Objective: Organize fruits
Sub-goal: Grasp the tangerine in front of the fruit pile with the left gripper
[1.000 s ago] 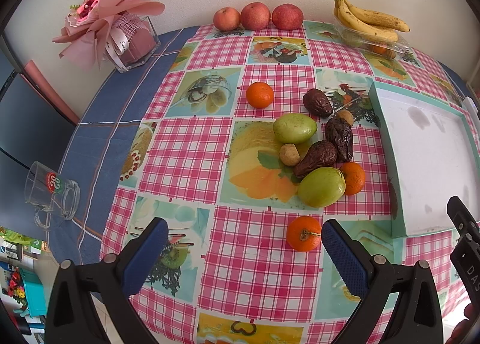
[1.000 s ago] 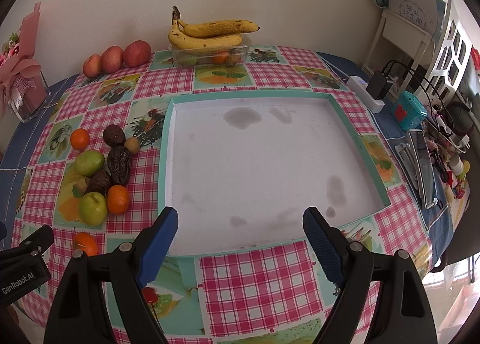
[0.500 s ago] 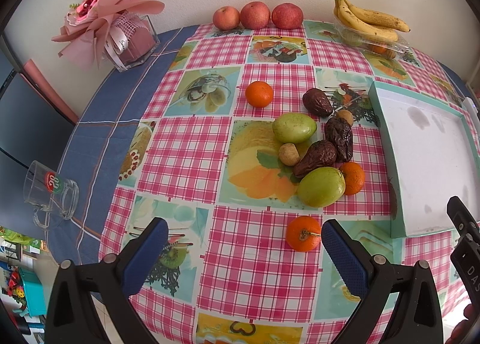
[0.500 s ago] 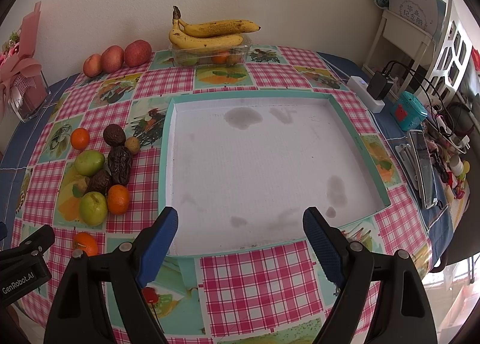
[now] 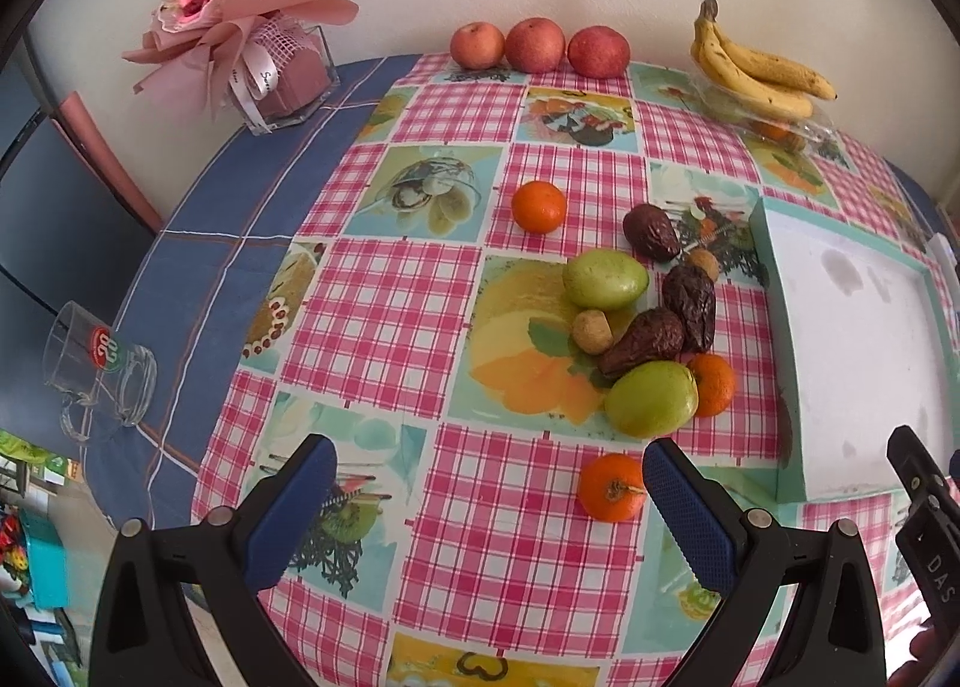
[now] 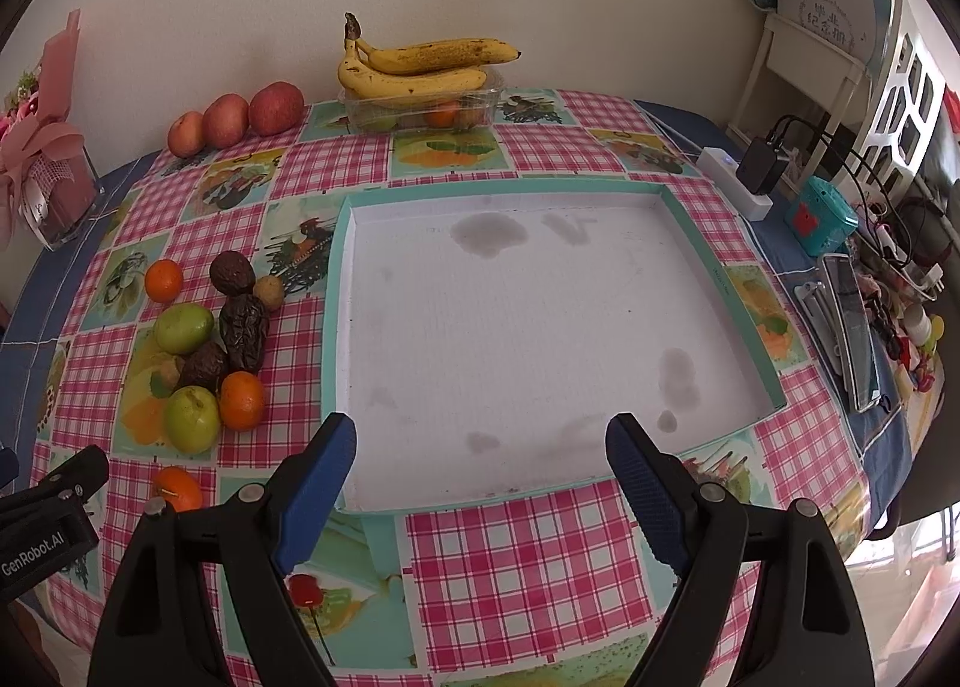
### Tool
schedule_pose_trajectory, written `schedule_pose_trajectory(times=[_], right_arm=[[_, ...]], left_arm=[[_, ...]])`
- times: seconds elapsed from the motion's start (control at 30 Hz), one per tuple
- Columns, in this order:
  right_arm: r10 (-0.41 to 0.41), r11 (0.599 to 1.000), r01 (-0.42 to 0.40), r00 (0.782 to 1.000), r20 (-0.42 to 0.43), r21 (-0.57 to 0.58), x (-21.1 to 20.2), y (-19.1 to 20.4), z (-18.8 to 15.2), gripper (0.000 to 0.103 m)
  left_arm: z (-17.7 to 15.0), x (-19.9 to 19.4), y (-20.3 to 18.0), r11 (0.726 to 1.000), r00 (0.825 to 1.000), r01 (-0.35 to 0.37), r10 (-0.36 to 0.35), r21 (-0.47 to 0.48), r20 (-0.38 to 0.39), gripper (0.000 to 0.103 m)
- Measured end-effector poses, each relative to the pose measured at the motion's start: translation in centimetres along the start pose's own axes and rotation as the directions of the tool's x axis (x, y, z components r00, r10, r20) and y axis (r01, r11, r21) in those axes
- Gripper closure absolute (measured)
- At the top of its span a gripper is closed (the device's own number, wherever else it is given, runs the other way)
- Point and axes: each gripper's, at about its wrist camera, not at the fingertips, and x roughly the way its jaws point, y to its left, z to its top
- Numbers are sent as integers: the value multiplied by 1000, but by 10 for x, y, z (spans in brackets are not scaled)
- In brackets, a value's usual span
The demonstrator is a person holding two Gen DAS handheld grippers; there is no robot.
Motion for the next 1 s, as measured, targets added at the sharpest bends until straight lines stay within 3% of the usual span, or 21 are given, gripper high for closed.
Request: schedule_pose_trajectory(times=[0.27, 0.43, 0.67, 0.8, 0.87, 1.0], right_arm=[[24, 999, -24, 1000, -5, 25, 2, -5, 2, 17], [21, 999, -20, 1000, -17, 47, 7, -9, 7, 17], [58, 997, -56, 997, -48, 45, 20, -5, 14, 17], [57, 997, -55, 997, -52, 49, 22, -5, 17, 17], [64, 997, -62, 996, -55, 47, 22, -5, 18, 17], [65, 997, -64, 997, -44, 41, 20, -4, 21, 17]], left_arm=[[5, 4, -2, 998, 996, 59, -60, 24, 67, 0], [4, 23, -10, 986, 987, 161, -161, 29, -9, 0], [0, 47, -12, 984, 975, 176, -176, -8, -133, 0], [-4, 50, -14, 982, 970, 190, -190, -17, -153, 16], [-4, 52, -14, 979, 966, 200, -201, -20, -161, 18], [-5, 57, -20, 970, 949, 243, -244, -28, -198, 35]])
